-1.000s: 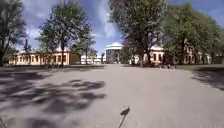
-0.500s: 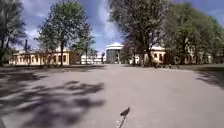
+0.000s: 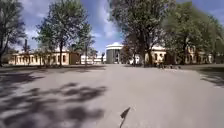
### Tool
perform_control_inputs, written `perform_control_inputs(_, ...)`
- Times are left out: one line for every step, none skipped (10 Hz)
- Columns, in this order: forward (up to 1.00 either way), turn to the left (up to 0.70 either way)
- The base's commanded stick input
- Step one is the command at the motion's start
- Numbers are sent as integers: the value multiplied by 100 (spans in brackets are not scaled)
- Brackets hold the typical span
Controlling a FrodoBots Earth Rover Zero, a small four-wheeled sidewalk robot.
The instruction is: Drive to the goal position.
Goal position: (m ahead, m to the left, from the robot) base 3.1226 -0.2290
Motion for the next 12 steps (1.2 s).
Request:
perform_control_inputs(70, 6)
perform_control_inputs(70, 6)
perform_control_inputs(70, 6)
perform_control_inputs(70, 6)
perform_control_inputs(70, 6)
perform_control_inputs(70, 6)
perform_control_inputs(70, 6)
perform_control_inputs(70, 6)
perform_control_inputs(70, 6)
perform_control_inputs(70, 6)
perform_control_inputs(70, 6)
perform_control_inputs(70, 6)
